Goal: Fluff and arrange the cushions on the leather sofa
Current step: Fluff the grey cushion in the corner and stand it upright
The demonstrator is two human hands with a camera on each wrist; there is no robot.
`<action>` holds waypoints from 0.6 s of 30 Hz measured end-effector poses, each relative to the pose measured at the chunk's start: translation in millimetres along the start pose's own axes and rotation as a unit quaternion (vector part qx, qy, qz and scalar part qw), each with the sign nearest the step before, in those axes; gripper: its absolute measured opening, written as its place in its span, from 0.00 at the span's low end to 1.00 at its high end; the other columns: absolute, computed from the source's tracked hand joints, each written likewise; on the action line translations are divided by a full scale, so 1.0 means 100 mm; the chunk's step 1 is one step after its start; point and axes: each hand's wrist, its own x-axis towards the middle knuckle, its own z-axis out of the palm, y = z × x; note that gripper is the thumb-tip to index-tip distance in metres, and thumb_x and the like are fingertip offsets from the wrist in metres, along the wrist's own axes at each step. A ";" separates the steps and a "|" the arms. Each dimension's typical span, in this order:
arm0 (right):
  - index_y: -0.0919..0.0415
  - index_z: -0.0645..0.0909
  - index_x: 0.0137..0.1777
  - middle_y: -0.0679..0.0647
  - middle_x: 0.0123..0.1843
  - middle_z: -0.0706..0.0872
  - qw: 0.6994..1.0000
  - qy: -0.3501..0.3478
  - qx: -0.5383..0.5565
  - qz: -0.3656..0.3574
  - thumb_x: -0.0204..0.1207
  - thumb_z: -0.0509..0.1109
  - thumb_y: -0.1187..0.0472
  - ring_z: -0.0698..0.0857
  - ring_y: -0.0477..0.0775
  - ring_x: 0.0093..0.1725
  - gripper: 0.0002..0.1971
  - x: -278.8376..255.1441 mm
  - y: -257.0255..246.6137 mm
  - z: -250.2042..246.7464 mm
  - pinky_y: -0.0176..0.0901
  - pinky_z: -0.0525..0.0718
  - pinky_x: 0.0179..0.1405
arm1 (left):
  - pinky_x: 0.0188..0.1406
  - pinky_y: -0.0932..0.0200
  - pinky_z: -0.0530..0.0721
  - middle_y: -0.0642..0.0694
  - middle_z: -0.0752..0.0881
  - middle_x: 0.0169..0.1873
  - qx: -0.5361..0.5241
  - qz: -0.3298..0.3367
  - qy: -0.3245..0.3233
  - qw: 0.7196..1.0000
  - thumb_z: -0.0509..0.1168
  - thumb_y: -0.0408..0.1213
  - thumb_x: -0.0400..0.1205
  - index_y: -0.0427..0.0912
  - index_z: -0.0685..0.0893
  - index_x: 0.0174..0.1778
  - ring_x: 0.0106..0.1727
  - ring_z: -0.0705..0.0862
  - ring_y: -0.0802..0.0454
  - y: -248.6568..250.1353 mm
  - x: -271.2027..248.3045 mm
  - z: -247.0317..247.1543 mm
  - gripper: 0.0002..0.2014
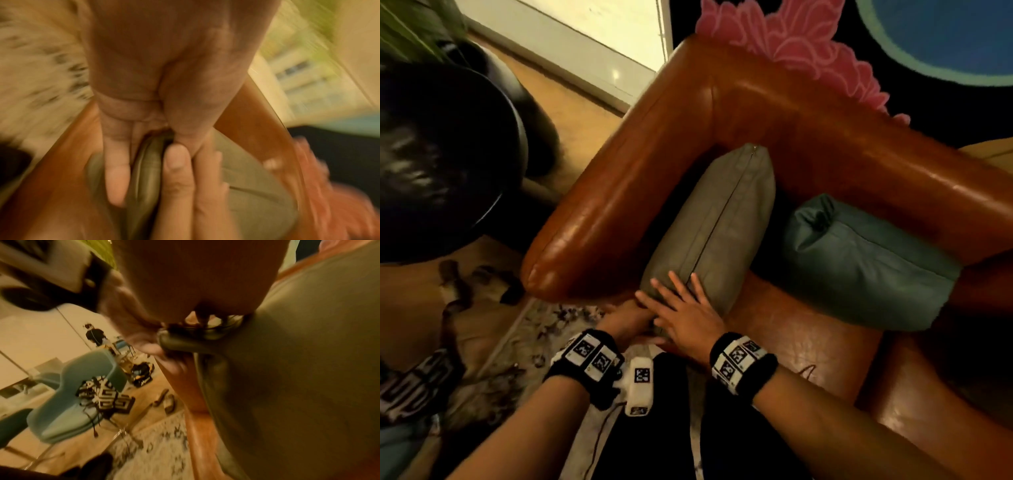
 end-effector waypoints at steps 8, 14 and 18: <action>0.30 0.53 0.85 0.45 0.90 0.54 0.983 -0.019 -0.179 -0.021 0.88 0.45 0.41 0.49 0.58 0.90 0.26 0.29 1.26 -0.54 0.76 0.38 0.81 | 0.70 0.34 0.81 0.36 0.89 0.63 -0.234 0.024 0.104 0.966 0.72 0.36 0.80 0.37 0.82 0.71 0.62 0.88 0.37 -0.69 0.06 0.20 0.22; 0.32 0.50 0.87 0.51 0.91 0.40 0.979 0.045 -0.024 0.195 0.86 0.60 0.43 0.42 0.65 0.89 0.32 0.69 2.12 -1.18 0.70 0.47 0.84 | 0.38 0.58 0.88 0.34 0.88 0.62 -0.328 0.077 0.187 0.923 0.68 0.39 0.85 0.34 0.83 0.61 0.52 0.89 0.45 -0.83 -0.01 0.49 0.13; 0.59 0.63 0.86 0.61 0.82 0.72 0.875 0.209 0.283 0.332 0.78 0.75 0.54 0.73 0.61 0.80 0.39 0.94 2.41 -1.38 0.55 0.70 0.82 | 0.59 0.49 0.88 0.33 0.85 0.67 -0.430 0.095 0.162 0.883 0.67 0.33 0.85 0.29 0.78 0.73 0.66 0.85 0.37 -0.71 -0.01 0.65 0.20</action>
